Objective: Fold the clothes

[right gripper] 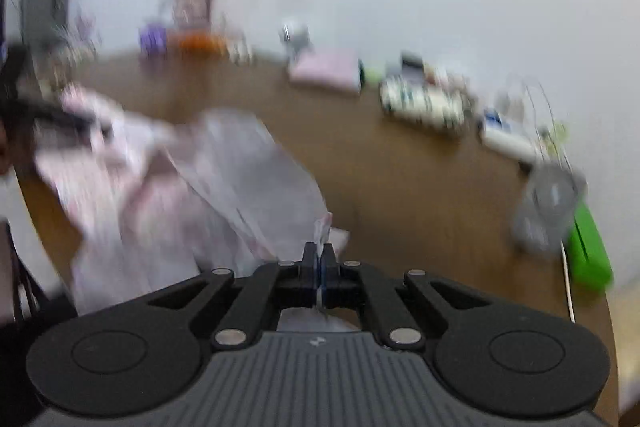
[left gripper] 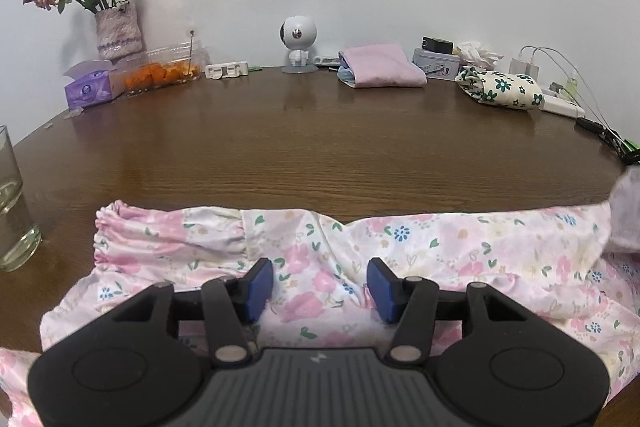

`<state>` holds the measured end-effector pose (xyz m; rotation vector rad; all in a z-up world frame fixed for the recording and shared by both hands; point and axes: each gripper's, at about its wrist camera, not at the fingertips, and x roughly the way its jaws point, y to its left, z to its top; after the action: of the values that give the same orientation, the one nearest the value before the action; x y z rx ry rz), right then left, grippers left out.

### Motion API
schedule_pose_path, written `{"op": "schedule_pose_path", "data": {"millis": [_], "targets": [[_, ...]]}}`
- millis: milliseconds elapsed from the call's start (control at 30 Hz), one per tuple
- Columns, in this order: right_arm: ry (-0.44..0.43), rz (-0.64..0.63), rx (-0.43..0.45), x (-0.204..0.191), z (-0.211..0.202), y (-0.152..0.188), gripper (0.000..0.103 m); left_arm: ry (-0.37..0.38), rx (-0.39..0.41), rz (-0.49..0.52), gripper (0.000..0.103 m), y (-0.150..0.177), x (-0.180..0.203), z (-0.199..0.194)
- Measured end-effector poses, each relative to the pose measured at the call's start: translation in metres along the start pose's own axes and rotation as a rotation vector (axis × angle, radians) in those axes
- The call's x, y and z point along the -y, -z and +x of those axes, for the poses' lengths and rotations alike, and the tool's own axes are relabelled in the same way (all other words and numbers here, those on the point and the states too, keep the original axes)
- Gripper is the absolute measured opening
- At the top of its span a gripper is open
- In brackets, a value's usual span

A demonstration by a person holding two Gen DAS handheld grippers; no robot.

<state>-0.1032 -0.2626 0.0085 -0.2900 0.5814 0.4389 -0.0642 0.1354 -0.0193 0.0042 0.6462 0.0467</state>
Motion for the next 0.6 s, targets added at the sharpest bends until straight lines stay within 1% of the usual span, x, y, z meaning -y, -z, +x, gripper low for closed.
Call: {"op": "schedule_pose_path", "data": {"millis": [33, 133, 200, 233, 267, 333, 367, 433, 467, 500, 567, 600], "targets": [[0.011, -0.003, -0.013, -0.003, 0.000, 0.004, 0.001, 0.000, -0.001, -0.001, 0.053, 0.000, -0.001, 0.000], [-0.008, -0.012, -0.016, -0.009, -0.006, 0.010, 0.002, -0.003, -0.004, -0.006, 0.053, -0.001, -0.002, 0.001], [-0.003, -0.022, -0.032, -0.012, -0.008, 0.013, 0.003, 0.002, -0.015, -0.022, 0.052, -0.003, -0.004, -0.001], [0.002, -0.028, -0.031, -0.013, -0.009, 0.014, 0.003, 0.011, -0.028, -0.038, 0.047, -0.004, -0.006, -0.002], [0.006, -0.033, -0.031, -0.013, -0.010, 0.015, 0.003, 0.057, -0.026, -0.070, 0.046, -0.009, -0.009, -0.009], [0.013, -0.021, -0.019, -0.014, -0.012, 0.017, 0.003, 0.171, -0.012, -0.143, 0.047, -0.019, -0.013, -0.025], [0.012, -0.006, -0.010, -0.014, -0.013, 0.019, 0.003, 0.231, 0.004, -0.146, 0.048, -0.027, -0.009, -0.033], [0.008, 0.005, -0.005, -0.015, -0.015, 0.022, 0.003, 0.322, 0.040, -0.109, 0.052, -0.043, 0.012, -0.043], [0.010, 0.009, -0.005, -0.015, -0.014, 0.023, 0.003, 0.369, 0.043, -0.088, 0.055, -0.050, 0.026, -0.042], [0.011, 0.010, -0.006, -0.015, -0.011, 0.024, 0.003, 0.432, 0.032, -0.062, 0.056, -0.058, 0.043, -0.036], [0.010, 0.020, -0.001, -0.014, -0.008, 0.026, 0.003, 0.522, -0.019, 0.029, 0.057, -0.068, 0.080, -0.019], [0.008, 0.027, 0.003, -0.013, -0.007, 0.026, 0.003, 0.563, -0.045, 0.077, 0.060, -0.073, 0.099, -0.011]]}}
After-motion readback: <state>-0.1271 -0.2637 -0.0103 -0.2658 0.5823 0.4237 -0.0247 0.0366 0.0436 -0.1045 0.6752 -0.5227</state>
